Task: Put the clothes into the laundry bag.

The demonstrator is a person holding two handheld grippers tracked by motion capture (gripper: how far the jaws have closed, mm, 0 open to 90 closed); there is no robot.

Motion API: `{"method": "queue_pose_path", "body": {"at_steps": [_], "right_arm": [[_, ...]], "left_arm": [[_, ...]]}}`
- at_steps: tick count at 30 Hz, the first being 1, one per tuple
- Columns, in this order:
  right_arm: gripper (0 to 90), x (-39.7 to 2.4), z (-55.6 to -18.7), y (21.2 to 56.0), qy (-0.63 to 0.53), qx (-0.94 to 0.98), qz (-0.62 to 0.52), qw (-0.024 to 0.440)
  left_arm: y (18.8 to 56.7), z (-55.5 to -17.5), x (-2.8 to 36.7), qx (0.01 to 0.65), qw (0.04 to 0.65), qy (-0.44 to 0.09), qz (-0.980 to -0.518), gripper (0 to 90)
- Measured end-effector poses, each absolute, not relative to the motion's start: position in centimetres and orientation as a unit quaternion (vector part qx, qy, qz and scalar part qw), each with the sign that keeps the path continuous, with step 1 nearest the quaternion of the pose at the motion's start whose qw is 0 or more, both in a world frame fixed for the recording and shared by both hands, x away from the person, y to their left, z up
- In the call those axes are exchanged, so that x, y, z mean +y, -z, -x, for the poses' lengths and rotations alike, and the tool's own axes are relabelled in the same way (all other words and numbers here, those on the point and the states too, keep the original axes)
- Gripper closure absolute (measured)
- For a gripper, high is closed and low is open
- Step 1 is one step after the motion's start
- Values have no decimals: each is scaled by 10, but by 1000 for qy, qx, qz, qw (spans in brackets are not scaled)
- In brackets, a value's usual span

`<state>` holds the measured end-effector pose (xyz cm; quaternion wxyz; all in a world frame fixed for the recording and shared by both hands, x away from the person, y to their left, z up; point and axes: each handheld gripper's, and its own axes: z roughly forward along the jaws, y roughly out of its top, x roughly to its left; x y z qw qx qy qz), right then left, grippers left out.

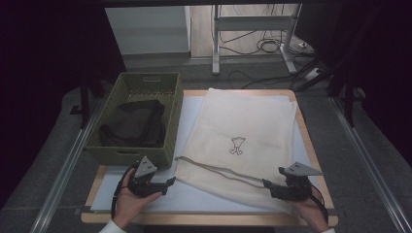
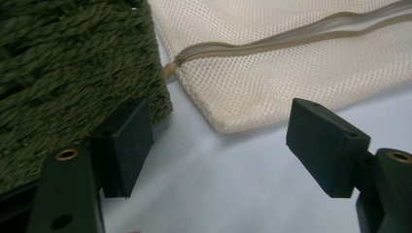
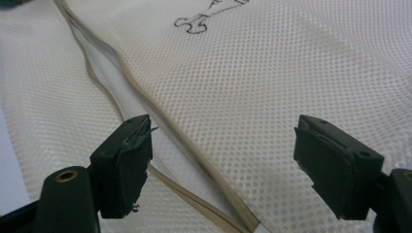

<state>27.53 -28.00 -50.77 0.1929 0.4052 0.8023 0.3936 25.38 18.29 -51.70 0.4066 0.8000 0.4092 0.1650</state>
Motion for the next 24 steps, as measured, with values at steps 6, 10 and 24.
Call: {"method": "queue_pose_path", "body": {"at_steps": [6,10,24], "right_arm": [[197,-281,-276,510,-378,806,-408,204],[206,-281,-277,509,-377,808,-406,202],[260,-282,-279,502,-374,808,-410,197]], "left_arm": [[517,-253,180,405,409,-160,-802,250],[519,-255,179,408,401,-164,-804,251],[516,-249,179,399,407,-164,-805,264]]}}
